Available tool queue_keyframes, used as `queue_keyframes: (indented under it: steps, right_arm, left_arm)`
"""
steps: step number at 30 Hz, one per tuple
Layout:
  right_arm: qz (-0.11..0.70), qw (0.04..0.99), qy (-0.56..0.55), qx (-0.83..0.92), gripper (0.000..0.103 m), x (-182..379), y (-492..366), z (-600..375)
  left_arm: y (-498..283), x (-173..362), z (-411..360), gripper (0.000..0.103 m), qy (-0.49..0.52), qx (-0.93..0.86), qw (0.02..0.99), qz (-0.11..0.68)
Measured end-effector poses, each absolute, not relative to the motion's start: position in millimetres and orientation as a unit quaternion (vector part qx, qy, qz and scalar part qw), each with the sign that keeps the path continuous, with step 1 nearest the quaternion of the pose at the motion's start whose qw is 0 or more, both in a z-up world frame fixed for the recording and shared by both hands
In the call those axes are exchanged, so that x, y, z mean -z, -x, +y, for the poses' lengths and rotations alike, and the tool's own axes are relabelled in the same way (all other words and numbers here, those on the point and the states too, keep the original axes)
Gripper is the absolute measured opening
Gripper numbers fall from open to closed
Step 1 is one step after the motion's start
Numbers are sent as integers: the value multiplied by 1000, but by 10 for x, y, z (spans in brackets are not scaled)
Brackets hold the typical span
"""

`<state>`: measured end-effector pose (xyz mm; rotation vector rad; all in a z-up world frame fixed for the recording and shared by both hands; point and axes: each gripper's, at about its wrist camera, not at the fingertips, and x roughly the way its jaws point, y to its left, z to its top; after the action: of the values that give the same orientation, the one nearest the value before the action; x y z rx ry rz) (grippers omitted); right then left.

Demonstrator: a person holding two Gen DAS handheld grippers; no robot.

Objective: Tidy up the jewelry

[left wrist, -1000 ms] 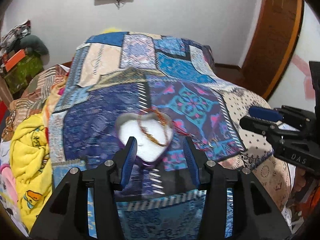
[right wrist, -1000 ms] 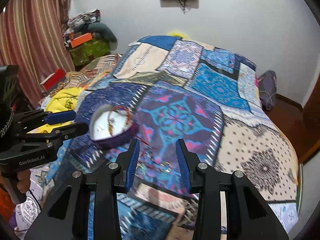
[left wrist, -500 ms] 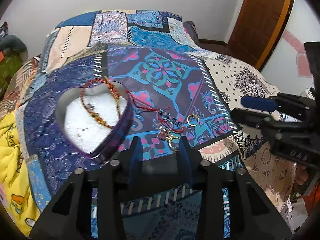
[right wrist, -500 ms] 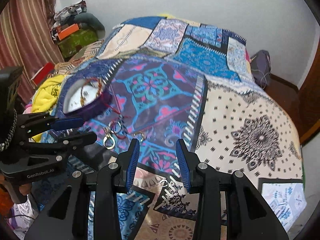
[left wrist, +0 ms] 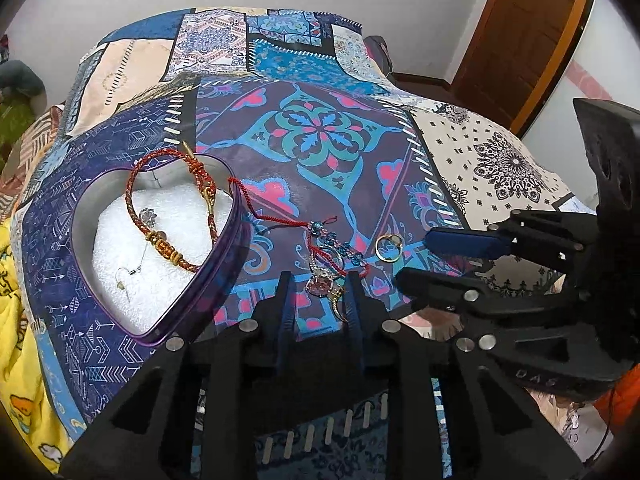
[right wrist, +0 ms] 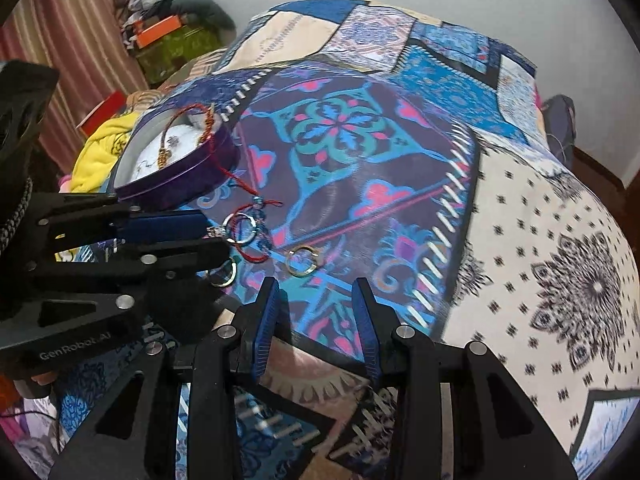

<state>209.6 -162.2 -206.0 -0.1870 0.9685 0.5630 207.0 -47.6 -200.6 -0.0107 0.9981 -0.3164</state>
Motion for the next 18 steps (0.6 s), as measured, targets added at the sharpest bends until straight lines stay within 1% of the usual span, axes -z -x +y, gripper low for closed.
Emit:
queue_keyframes:
  steps: [4,5,10,14,15,17,18]
  right_arm:
    - [454,844,93,-269,34,2085,-2142,-1570]
    - [452,845,94,-270,33,2089,-2147,-1557]
    - [446,847,102,-270,19,2099,-2153,-1493]
    - [443,849,106,-268,19,2090,-2133,-1471]
    - [443,849,105,-269,17,2087,-2138,-1477]
    - [444,849,101,-267,7,2070,-2140,-1492]
    - [445,849,96,-268,7,2056,-2141,-1514]
  left_arm:
    - [-2086,2018,-451,22,12,154,866,476]
    - [-2091,2024,-451,21,12,156,866,476]
    - [-2108,2039,-475,18,10,158,866,475]
    - [-2100,2037,-488,16,7,157,867,473]
    - [-2098,2034,-486,16,7,157,867,472]
    - [-2089,2018,-472,12,10,155,869,471]
    - [-2085,2009,-461,12,12,155,869,470]
